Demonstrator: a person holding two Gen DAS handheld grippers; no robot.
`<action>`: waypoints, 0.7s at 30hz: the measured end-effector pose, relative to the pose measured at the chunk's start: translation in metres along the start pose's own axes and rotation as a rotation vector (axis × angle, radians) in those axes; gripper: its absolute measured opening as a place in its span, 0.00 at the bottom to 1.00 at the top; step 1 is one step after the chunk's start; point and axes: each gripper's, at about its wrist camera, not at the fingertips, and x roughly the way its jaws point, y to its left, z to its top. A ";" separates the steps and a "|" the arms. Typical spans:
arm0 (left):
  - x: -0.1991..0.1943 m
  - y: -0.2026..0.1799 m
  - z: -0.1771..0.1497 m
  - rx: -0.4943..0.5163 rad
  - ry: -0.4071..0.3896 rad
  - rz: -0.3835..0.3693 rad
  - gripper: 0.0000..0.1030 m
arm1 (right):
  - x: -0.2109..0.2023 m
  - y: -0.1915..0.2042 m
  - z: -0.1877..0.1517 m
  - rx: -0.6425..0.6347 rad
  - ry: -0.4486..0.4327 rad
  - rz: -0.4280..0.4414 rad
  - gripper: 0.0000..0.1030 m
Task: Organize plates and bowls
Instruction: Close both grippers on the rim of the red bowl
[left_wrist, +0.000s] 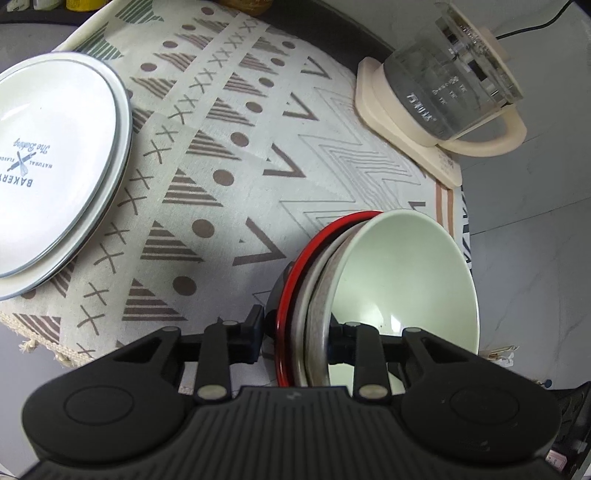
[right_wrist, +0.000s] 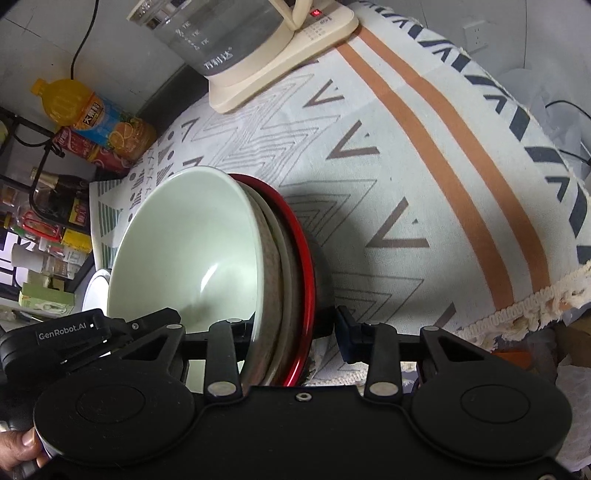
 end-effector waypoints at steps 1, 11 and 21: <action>-0.002 -0.002 0.000 0.007 -0.009 -0.001 0.28 | -0.001 0.000 0.001 -0.003 -0.006 0.000 0.35; -0.032 0.000 0.003 0.024 -0.110 0.001 0.28 | -0.012 0.018 0.004 -0.064 -0.058 0.044 0.35; -0.066 0.026 0.009 -0.005 -0.191 0.007 0.28 | -0.006 0.059 0.001 -0.146 -0.076 0.078 0.35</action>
